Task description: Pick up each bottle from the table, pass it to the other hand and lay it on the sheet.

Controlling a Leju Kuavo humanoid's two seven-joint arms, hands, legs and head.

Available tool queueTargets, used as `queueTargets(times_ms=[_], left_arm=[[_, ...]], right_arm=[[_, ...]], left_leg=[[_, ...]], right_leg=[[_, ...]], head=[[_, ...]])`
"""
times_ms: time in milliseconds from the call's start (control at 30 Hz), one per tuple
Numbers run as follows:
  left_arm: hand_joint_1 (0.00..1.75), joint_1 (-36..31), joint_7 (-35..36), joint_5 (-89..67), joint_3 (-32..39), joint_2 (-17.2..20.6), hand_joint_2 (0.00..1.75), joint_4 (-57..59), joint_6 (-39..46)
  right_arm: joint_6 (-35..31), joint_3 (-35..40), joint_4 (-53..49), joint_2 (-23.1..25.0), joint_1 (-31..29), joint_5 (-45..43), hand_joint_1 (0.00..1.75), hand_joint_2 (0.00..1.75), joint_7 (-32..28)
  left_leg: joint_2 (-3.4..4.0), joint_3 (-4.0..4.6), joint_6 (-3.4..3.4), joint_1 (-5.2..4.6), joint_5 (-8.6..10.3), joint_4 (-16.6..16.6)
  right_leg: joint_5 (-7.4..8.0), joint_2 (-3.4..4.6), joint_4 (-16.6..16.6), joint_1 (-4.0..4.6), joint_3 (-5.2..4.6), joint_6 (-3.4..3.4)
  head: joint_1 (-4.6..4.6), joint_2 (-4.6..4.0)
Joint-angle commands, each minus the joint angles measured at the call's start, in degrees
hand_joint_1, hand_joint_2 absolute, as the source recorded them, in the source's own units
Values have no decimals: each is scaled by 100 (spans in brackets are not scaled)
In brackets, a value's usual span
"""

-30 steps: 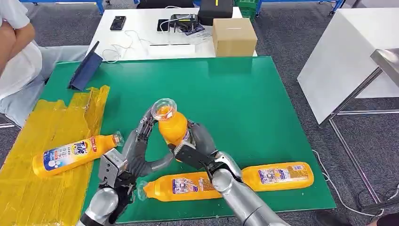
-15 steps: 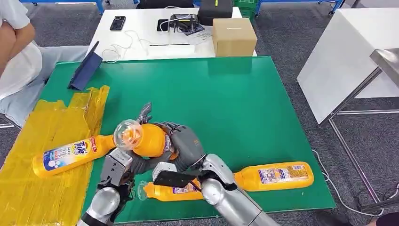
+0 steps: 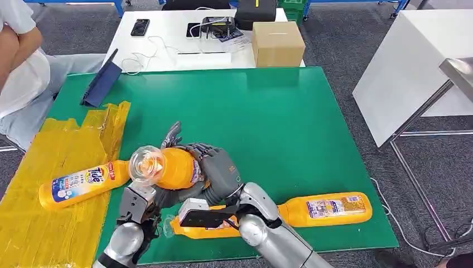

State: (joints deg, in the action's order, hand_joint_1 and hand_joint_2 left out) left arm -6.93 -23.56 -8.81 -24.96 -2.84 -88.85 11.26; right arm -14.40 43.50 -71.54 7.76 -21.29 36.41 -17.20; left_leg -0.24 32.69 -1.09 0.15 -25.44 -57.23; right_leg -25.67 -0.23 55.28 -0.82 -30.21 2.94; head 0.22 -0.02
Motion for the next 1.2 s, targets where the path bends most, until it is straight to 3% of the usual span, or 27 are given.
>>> queueTargets(times_ms=[33,533,1200], left_arm=[[0,-192,93,66,215,-14,175,403,-13],[0,-65,-29,797,411,-2,175,29,-91],[0,-77,-43,809,397,13,175,121,-28]], right_arm=[[33,411,-110,-154,-85,-14,175,175,-58],[-190,167,555,-105,1,-325,175,175,-125],[-503,-279,349,-206,236,-378,175,175,-258]], left_leg=[[2,-8,3,2,-2,3],[1,-10,4,4,-1,4],[-8,-11,5,5,0,4]], right_leg=[[-2,2,-4,2,8,-7],[-1,1,-6,4,11,-8],[-2,-9,-8,6,13,-9]], head=[[0,0],[2,0],[0,0]])
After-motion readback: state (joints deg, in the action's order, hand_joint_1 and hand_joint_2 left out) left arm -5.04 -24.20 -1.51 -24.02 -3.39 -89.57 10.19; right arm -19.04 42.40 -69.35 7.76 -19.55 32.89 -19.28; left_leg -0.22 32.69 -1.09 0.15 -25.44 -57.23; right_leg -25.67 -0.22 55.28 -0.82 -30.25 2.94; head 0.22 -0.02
